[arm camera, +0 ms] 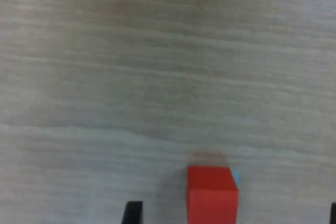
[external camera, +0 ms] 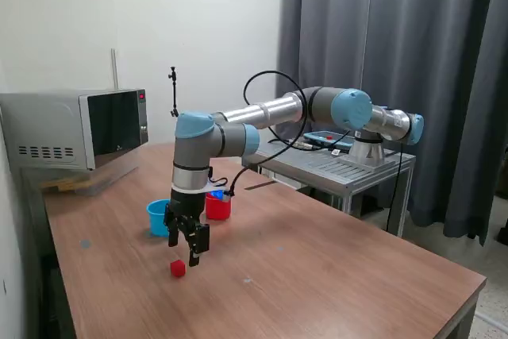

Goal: Place red objects in the red bin, and blue objects in the blue bin.

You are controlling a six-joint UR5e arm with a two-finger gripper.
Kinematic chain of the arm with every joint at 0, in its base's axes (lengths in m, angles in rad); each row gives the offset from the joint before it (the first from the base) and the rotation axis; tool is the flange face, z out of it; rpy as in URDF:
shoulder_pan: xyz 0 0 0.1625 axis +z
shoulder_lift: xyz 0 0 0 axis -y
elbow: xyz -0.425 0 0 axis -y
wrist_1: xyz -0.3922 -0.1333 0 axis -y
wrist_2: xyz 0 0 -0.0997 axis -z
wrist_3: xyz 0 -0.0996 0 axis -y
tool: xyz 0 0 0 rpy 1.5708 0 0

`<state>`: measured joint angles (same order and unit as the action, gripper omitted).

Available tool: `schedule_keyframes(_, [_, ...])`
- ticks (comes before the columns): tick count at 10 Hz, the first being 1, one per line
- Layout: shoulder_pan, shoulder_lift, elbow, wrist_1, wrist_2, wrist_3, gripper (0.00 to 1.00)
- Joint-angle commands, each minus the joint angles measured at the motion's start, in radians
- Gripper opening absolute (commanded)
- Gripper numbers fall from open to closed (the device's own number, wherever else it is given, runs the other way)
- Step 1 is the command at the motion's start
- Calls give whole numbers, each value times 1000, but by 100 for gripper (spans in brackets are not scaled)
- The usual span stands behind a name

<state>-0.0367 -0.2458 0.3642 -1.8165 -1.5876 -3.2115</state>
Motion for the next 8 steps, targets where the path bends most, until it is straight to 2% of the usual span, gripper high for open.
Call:
schedule_keyframes(1, [0,16,-10,2,4,5,100])
schedule_keyframes(8, [-12,36,-16,2,8,5,100])
